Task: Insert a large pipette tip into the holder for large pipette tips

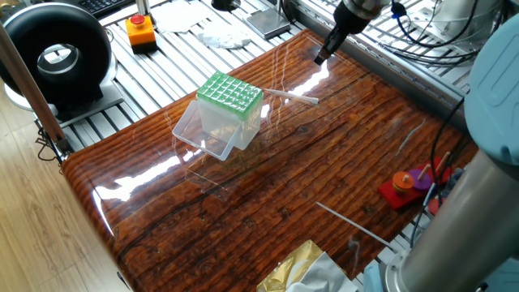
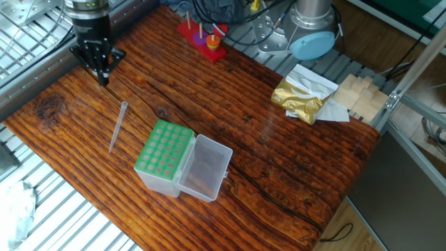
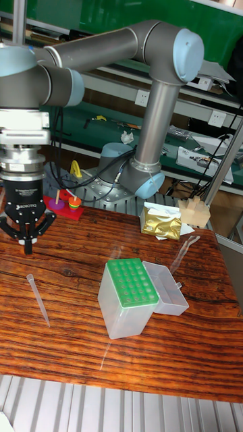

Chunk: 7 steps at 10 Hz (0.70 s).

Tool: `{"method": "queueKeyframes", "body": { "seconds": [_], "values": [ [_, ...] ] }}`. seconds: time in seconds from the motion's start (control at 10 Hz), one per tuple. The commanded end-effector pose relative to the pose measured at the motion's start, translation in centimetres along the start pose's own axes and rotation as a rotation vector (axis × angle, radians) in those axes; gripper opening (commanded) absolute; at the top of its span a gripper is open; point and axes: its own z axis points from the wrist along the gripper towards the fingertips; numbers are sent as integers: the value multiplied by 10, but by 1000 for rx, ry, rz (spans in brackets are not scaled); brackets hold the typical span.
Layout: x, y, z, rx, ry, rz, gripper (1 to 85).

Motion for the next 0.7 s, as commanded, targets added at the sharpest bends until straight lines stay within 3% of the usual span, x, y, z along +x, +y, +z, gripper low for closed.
{"method": "queueKeyframes", "body": {
  "seconds": [0.0,0.2,0.3,0.5,0.6],
  "values": [
    [-1,2,2,6,-11,-207,10],
    [5,-6,3,29,7,-294,10],
    [6,-4,4,14,-7,-306,10],
    [14,0,8,-14,-20,-267,10],
    [17,-3,10,-4,-11,-255,10]
  ]
}}
